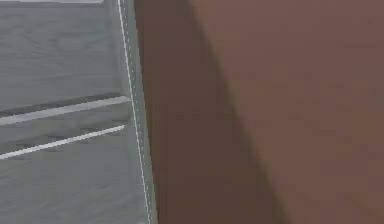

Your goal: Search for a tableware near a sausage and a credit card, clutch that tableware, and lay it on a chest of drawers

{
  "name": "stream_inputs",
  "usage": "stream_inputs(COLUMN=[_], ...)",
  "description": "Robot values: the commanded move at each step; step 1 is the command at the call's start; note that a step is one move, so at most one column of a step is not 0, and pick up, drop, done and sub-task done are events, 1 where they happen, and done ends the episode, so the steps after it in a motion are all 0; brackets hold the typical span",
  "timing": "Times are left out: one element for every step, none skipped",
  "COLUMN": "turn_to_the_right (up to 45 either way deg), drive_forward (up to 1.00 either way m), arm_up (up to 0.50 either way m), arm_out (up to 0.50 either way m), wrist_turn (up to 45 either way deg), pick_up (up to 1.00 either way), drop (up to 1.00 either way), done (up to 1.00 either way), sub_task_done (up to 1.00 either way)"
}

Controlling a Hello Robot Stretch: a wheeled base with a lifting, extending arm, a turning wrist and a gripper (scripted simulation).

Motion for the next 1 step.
stream_inputs(turn_to_the_right=[-45.0], drive_forward=[0.0], arm_up=[0.0], arm_out=[0.0], wrist_turn=[0.0], pick_up=[0.0], drop=[0.0], done=[0.0], sub_task_done=[0.0])
